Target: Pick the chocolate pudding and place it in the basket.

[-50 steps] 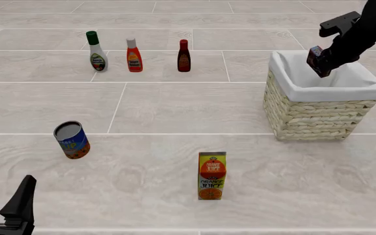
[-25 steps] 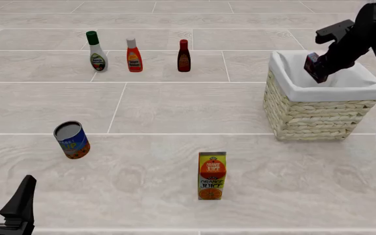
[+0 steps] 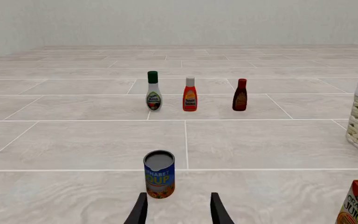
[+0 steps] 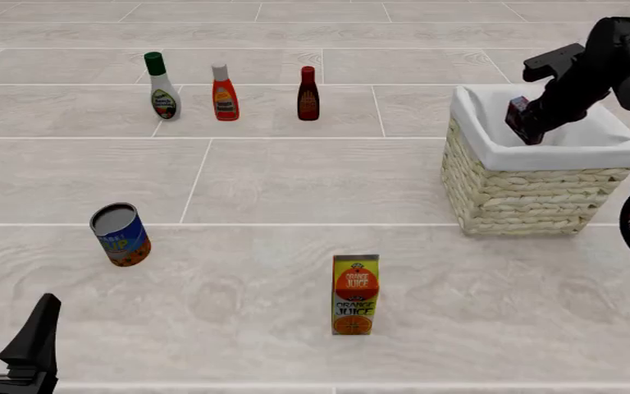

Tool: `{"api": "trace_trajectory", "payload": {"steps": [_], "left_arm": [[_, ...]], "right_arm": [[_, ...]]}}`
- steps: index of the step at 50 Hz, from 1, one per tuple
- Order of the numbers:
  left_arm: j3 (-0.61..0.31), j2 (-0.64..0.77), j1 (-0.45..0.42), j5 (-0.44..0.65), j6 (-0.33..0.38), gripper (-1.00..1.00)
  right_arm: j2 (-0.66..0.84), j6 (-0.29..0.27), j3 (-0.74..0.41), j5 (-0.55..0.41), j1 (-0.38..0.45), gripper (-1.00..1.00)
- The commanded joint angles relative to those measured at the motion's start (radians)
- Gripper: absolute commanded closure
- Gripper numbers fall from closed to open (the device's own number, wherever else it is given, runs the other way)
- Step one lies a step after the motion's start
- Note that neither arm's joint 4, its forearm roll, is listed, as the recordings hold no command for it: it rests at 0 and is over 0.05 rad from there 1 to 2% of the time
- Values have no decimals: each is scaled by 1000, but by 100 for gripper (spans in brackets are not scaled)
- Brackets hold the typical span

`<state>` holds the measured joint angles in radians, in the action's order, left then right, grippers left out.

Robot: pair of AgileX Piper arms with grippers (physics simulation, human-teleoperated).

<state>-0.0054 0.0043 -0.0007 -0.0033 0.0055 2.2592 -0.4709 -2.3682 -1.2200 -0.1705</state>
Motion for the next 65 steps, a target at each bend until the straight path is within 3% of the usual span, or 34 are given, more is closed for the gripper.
{"api": "trace_trajectory", "payload": {"steps": [1,36,37,65], "left_arm": [[1,0,0,0,-1,-100],[1,0,0,0,-1,-100],[1,0,0,0,-1,-100],[1,0,0,0,-1,-100]], "right_arm": [[28,13,-13,0,-1,100],[51,14,-30,0,-10,100],[52,8,-36,0,-13,-100],[30,2,-29,0,-17,-100]]}}
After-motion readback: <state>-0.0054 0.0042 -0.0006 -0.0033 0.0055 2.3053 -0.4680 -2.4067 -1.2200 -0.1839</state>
